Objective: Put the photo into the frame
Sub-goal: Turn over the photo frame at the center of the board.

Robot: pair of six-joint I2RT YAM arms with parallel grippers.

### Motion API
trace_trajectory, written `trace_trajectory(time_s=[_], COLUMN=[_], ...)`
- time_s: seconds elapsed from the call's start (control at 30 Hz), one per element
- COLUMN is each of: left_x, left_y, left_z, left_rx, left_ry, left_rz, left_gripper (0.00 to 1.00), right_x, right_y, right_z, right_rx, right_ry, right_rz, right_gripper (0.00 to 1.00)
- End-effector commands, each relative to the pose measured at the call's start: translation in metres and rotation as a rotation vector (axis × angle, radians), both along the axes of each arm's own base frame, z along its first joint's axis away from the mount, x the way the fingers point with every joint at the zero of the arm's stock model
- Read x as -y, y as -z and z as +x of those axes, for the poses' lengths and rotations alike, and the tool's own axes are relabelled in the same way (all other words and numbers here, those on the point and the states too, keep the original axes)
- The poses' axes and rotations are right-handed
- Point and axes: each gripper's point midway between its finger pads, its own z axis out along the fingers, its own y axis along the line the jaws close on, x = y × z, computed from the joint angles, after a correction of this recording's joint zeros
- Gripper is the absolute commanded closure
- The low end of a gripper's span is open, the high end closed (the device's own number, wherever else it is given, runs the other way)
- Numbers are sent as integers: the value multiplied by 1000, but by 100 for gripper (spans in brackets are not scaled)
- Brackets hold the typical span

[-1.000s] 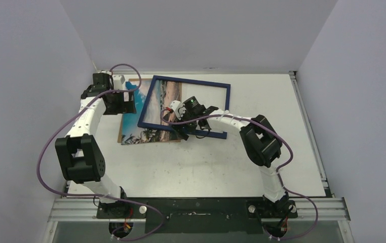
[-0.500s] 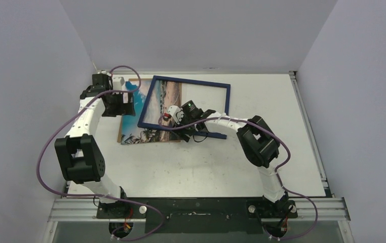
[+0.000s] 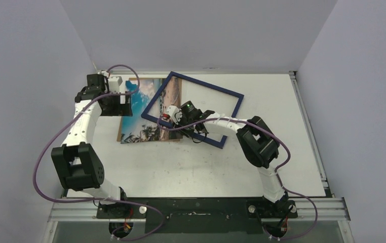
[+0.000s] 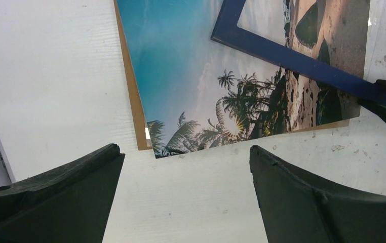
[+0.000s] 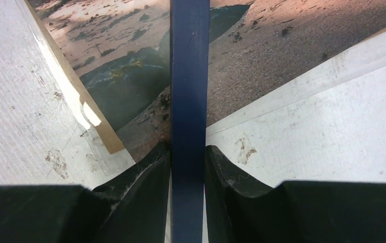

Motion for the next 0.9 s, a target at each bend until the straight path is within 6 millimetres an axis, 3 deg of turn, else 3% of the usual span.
trace_trajectory(time_s=[0.0,0.07,0.2,0.33,0.47,0.63,0.77,0.87], left_x=[4,8,22,34,46,57,62,77], left_y=[-16,-24,-59,-119,-169,-185,-210,-202], left_z=[-8,-8,-7,-2,-9,-18,-24,-37], left_rx=[62,106,263,555,870,1016,1176,1268], left_ry=[84,136,284,434,586,805,873,1011], left_rz=[12,17,25,108,255,462,621,787], left_gripper=[4,4,4,4,4,4,4,1], right_x=[-8,-11,-17,-16,-11,-6,-7,-9], right_y=[-79,-107,-171,-229,-274,-307,-313,-315], right_z=[23,27,33,34,33,28,13,-3], right_rx=[179,218,279,291,204,10,-133,-220], right_ry=[29,38,70,113,164,193,182,156], right_rz=[99,141,243,360,527,731,773,784], right_gripper=[93,95,95,95,95,95,95,95])
